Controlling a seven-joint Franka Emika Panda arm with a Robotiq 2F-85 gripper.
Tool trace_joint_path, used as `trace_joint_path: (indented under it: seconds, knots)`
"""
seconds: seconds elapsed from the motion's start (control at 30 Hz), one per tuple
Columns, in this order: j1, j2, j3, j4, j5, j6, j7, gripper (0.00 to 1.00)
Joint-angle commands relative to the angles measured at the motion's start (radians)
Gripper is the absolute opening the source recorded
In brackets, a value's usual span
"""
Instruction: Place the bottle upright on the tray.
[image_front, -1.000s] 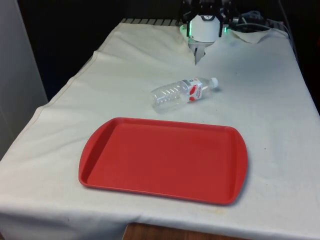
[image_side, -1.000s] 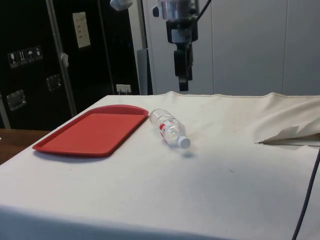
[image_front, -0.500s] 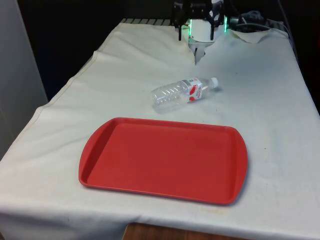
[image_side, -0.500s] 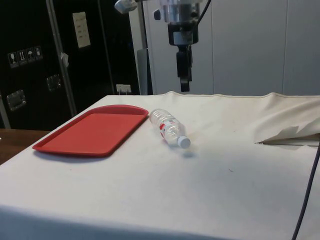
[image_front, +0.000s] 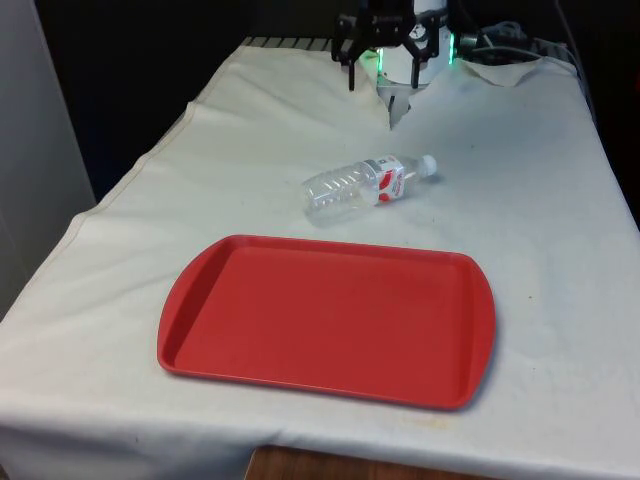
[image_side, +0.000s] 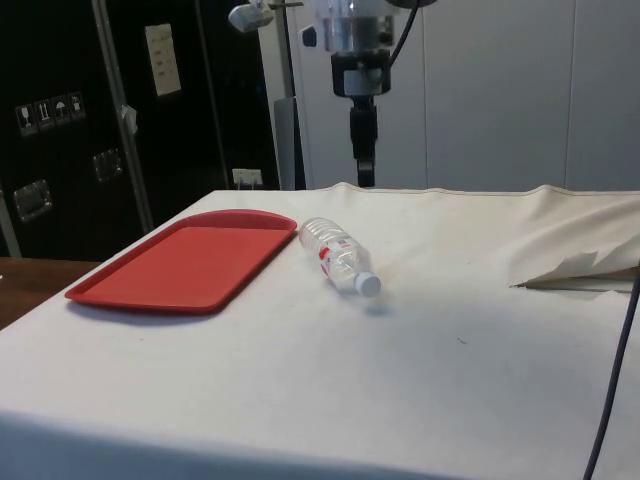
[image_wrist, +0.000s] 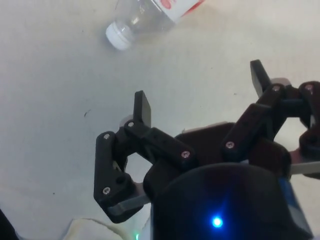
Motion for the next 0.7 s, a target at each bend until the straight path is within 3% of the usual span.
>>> trace_joint_path:
  seconds: [0.0, 0.4, 0.67]
  knots:
    - [-0.001, 0.006, -0.003, 0.002, -0.001, 0.011, -0.012, 1.0]
    - [0.0, 0.015, -0.01, 0.009, 0.0, 0.015, -0.074, 1.0]
    - [-0.002, 0.016, -0.01, 0.008, -0.038, 0.032, -0.109, 1.0]
